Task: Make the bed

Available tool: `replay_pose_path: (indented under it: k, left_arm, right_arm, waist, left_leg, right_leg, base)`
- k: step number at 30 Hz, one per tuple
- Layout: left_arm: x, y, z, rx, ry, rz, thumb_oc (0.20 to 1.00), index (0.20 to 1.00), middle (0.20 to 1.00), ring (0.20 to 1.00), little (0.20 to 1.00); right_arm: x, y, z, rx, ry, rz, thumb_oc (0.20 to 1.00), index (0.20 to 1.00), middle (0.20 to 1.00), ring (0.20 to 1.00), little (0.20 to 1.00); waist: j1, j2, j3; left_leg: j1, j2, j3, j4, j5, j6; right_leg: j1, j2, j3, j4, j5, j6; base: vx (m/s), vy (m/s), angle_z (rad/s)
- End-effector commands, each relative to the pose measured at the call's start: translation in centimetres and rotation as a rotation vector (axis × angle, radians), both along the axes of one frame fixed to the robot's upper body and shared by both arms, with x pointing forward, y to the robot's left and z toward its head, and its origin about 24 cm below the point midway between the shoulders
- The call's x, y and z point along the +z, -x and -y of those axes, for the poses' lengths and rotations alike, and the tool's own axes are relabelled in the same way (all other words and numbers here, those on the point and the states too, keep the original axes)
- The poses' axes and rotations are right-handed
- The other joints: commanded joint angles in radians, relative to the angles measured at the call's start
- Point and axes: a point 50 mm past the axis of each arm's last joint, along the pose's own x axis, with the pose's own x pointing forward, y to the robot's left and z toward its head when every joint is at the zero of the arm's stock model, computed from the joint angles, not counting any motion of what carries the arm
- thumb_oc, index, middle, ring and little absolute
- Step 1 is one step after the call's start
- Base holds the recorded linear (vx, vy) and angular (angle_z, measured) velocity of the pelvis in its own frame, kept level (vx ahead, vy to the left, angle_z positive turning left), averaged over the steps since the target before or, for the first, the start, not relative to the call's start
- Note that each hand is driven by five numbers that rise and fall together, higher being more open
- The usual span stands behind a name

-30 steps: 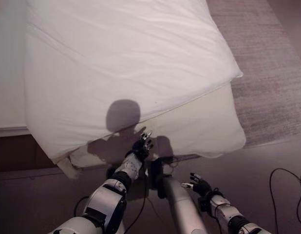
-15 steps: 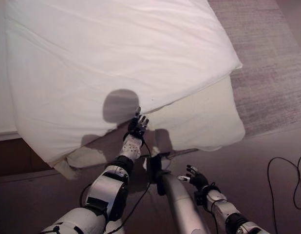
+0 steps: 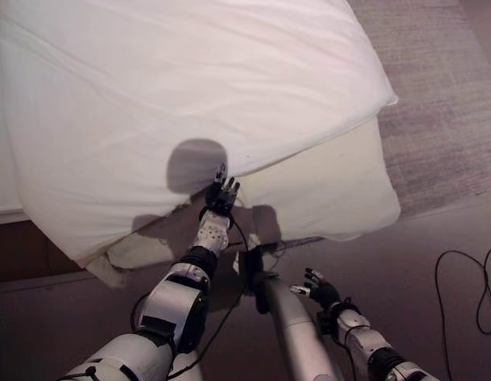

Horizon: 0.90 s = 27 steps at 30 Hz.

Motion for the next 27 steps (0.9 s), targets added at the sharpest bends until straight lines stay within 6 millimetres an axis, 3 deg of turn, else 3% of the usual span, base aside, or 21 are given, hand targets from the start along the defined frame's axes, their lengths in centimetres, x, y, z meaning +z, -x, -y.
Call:
replay_pose_path:
  k: [1,2,3,17,23,27]
  left_arm:
    - [6.0,-1.9,-0.4,0.073,0.022,0.187,0.856,0.856,0.856,0.856,0.856]
    - [6.2,-1.9,-0.5,0.085,0.019,0.190,0.379,0.379,0.379,0.379,0.379]
    - [6.2,-1.9,-0.4,0.090,0.025,0.190,0.200,0.200,0.200,0.200,0.200]
    - [8.4,-1.9,0.2,0.146,0.093,0.228,0.200,0.200,0.200,0.200,0.200]
    - [10.5,-1.2,1.0,0.145,0.144,0.345,0.200,0.200,0.200,0.200,0.200]
    - [10.9,0.3,1.8,0.098,0.190,0.464,0.200,0.200,0.200,0.200,0.200]
  right_arm:
    - [-0.4,1.3,0.7,-0.005,0.022,0.007,1.000,1.000,1.000,1.000,1.000]
    - [-0.5,1.3,0.9,-0.012,0.024,0.006,1.000,1.000,1.000,1.000,1.000]
    - [-0.4,1.3,0.9,-0.015,0.026,0.008,1.000,1.000,1.000,1.000,1.000]
    - [0.5,0.4,0.5,-0.020,0.003,0.062,1.000,1.000,1.000,1.000,1.000]
    - [2.4,-1.1,-0.3,-0.033,-0.054,0.160,1.000,1.000,1.000,1.000,1.000]
    - [4.6,-2.5,-1.8,-0.055,-0.205,0.257,1.000,1.000,1.000,1.000,1.000]
  waist:
    - [-0.015,0.029,-0.079]
    - [-0.013,0.030,-0.080]
    - [-0.012,0.031,-0.080]
    - [-0.002,0.033,-0.070]
    - [0.012,0.036,-0.057]
    - [0.030,0.040,-0.040]
  left_leg:
    - [-0.090,-0.014,0.001,0.059,-0.013,0.028]
    - [-0.091,-0.016,0.000,0.058,-0.012,0.029]
    - [-0.090,-0.016,-0.001,0.056,-0.012,0.029]
    - [-0.070,-0.022,-0.002,0.039,-0.003,0.025]
    - [-0.049,-0.035,-0.008,0.010,0.013,0.024]
    - [-0.035,-0.045,-0.015,-0.005,0.022,0.026]
  right_leg:
    - [-0.007,-0.010,0.001,-0.100,0.097,0.068]
    - [-0.007,-0.012,-0.001,-0.101,0.097,0.069]
    - [-0.007,-0.012,-0.001,-0.102,0.097,0.069]
    - [0.017,-0.016,-0.003,-0.120,0.099,0.072]
    - [0.044,-0.020,-0.008,-0.144,0.106,0.073]
    - [0.060,-0.021,-0.012,-0.153,0.108,0.072]
  base:
    - [0.00,0.000,0.00]
    - [0.00,0.000,0.00]
    - [0.00,0.000,0.00]
    - [0.00,0.000,0.00]
    - [0.00,0.003,0.04]
    - [0.00,0.007,0.04]
